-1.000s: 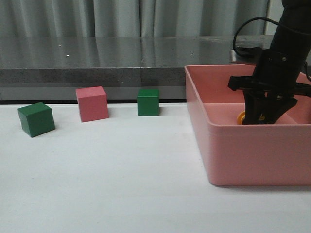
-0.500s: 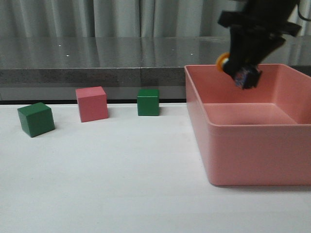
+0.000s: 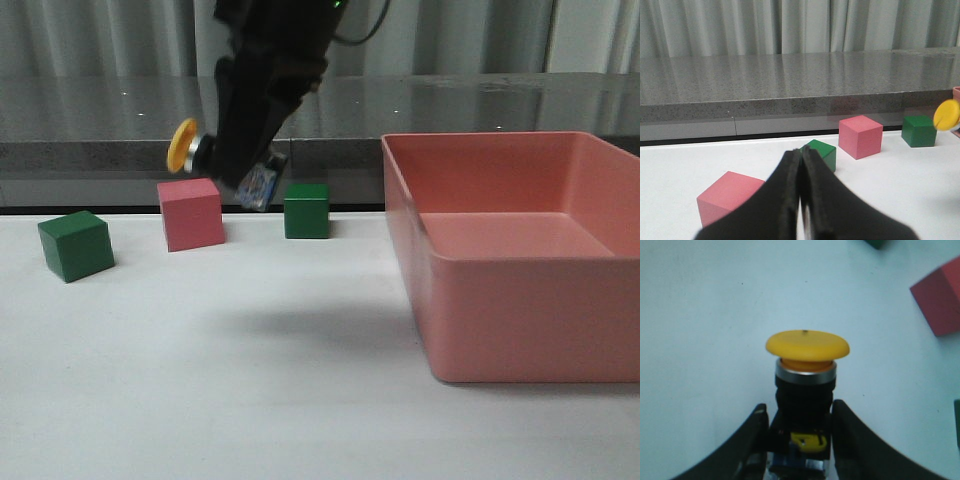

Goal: Place and stand button with both arms
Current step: 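Lift the button out of the bin and carry it toward the cubes, then lower the button onto the table, open the right gripper, withdraw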

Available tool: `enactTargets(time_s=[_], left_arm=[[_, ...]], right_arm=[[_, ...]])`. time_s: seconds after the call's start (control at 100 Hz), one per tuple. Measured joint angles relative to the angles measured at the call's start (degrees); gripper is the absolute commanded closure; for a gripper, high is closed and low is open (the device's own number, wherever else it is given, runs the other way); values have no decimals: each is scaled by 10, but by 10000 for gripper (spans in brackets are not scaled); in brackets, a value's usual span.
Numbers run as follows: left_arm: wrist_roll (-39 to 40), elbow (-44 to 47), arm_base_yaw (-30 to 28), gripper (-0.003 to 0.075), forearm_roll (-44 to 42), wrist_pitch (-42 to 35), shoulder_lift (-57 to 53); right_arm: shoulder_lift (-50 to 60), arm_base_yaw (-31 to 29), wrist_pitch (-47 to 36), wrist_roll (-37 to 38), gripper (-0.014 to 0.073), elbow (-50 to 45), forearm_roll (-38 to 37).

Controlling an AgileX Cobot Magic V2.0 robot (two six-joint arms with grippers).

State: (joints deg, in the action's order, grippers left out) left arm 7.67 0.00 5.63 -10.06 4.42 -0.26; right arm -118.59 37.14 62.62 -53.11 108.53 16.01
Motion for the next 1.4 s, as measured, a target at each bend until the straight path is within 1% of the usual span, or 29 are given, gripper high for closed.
enactTargets(time_s=[0.19, 0.26, 0.55, 0.62, 0.69, 0.73, 0.76, 0.78, 0.83, 0.85, 0.88, 0.93, 0.97, 1.02, 1.08, 1.13, 1.2, 1.24, 1.25, 1.27, 1.32, 1.34, 1.37, 1.4], left_arm=[[0, 0, 0, 740, 0, 0, 0], [0, 0, 0, 740, 0, 0, 0], [0, 0, 0, 740, 0, 0, 0], [0, 0, 0, 740, 0, 0, 0], [0, 0, 0, 740, 0, 0, 0], [0, 0, 0, 740, 0, 0, 0], [0, 0, 0, 740, 0, 0, 0], [0, 0, 0, 740, 0, 0, 0], [0, 0, 0, 740, 0, 0, 0], [0, 0, 0, 740, 0, 0, 0], [0, 0, 0, 740, 0, 0, 0], [0, 0, 0, 740, 0, 0, 0], [0, 0, 0, 740, 0, 0, 0], [0, 0, 0, 740, 0, 0, 0], [0, 0, 0, 740, 0, 0, 0], [0, 0, 0, 740, 0, 0, 0], [0, 0, 0, 740, 0, 0, 0], [0, 0, 0, 739, 0, 0, 0], [0, 0, 0, 740, 0, 0, 0], [0, 0, 0, 740, 0, 0, 0], [0, 0, 0, 740, 0, 0, 0], [0, 0, 0, 740, 0, 0, 0], [0, 0, 0, 740, 0, 0, 0], [0, 0, 0, 740, 0, 0, 0]], right_arm=[[-79, 29, -5, -14, 663, 43, -70], [-99, 33, -8, -14, 663, 52, -83], [-127, 41, -14, -15, 658, 60, -87], [-134, 42, -14, -16, 626, 61, -81], [-139, 42, -11, -16, 552, 61, -75], [-141, 42, -10, -16, 489, 61, -73], [-141, 42, -9, -16, 426, 61, -73], [-141, 42, -8, -16, 398, 61, -72], [-141, 42, -7, -16, 276, 61, -72], [-141, 42, -6, -16, 244, 62, -71], [-141, 42, -7, -16, 165, 62, -71], [-141, 42, -6, -12, 72, 62, -70], [-141, 42, -6, -8, 18, 62, -70], [-141, 42, -6, -2, -12, 62, -70], [-141, 42, -4, 5, 0, 62, -70], [-141, 42, -1, 13, 31, 62, -70], [-137, 42, 7, 30, 124, 62, -77], [-131, 42, 10, 44, 209, 62, -88], [-130, 42, 12, 49, 242, 62, -90], [-125, 42, 16, 59, 275, 62, -97], [-112, 42, 25, 80, 414, 62, -112], [-105, 42, 30, 88, 447, 62, -118], [-95, 39, 36, 100, 528, 62, -125], [-80, 36, 41, 109, 585, 62, -130]])
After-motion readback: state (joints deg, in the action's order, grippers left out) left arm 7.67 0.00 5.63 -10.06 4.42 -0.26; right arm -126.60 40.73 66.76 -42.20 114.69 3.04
